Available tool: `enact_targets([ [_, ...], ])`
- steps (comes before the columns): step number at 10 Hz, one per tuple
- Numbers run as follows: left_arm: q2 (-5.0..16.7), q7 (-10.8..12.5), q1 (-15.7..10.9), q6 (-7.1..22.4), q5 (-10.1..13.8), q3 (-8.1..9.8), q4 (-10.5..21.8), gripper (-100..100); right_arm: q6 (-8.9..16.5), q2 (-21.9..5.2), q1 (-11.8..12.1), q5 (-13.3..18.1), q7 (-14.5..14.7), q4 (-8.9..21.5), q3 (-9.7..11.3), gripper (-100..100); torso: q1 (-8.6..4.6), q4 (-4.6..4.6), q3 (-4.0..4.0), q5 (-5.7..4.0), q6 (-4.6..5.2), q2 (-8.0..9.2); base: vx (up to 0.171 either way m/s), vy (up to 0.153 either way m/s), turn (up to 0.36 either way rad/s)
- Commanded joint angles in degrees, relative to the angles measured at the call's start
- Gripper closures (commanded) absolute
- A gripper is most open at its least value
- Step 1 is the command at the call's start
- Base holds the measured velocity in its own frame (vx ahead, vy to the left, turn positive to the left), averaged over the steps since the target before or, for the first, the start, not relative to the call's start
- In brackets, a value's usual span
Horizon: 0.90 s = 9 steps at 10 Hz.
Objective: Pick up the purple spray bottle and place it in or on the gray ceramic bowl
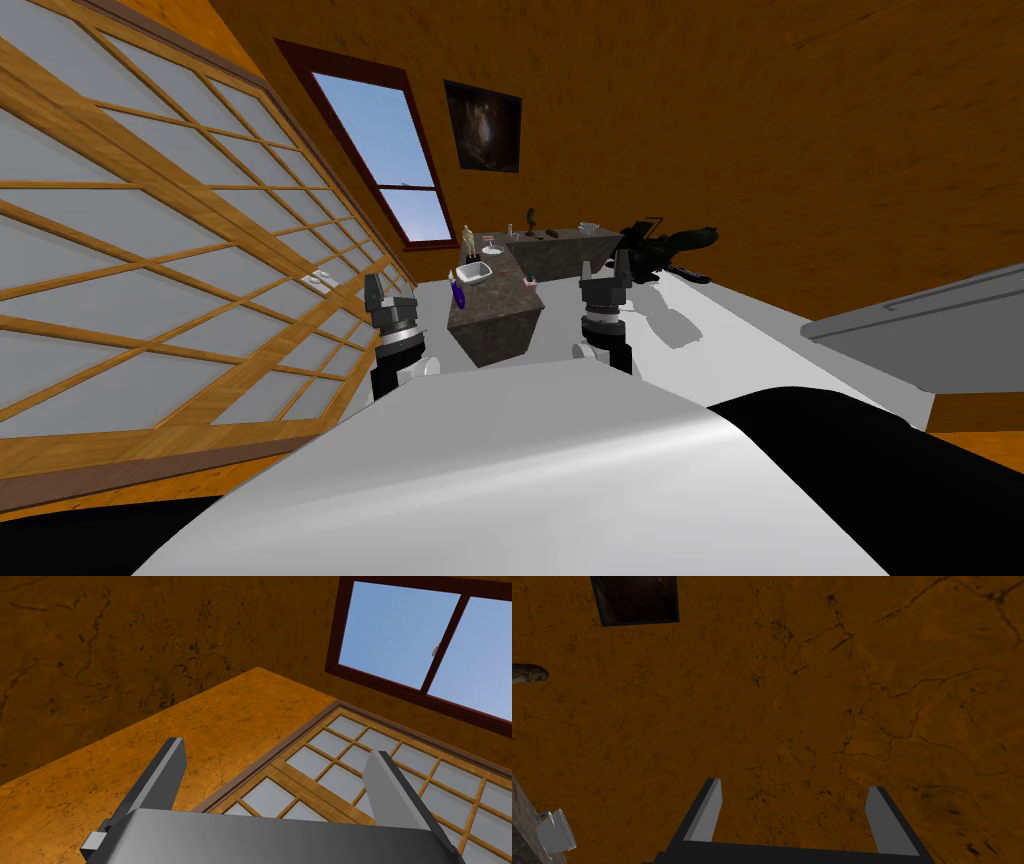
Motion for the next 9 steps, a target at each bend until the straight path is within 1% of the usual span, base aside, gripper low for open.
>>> enact_targets([
  [1, 2.4, 0.2, 0.5, 0.2, -0.1, 0.17, 0.2, -100, 0.0, 0.0, 0.0, 0.0, 0.0, 0.0, 0.0, 0, 0.00, 0.00, 0.00, 0.00, 0.00, 0.00, -0.002, -0.015, -0.016],
  [5, 9.4, 1.2, 3.1, 1.4, -0.5, 1.10, 1.2, -100, 0.0, 0.0, 0.0, 0.0, 0.0, 0.0, 0.0, 0, -0.16, 0.00, 0.01, -0.03, 0.00, 0.02, -0.004, -0.048, -0.026],
  [9, 15.8, 2.9, 7.4, 3.1, -1.2, 2.50, 2.6, -100, 0.0, 0.0, 0.0, 0.0, 0.0, 0.0, 0.0, 0, -0.30, 0.01, 0.03, -0.07, 0.00, 0.05, -0.013, -0.086, -0.033],
])
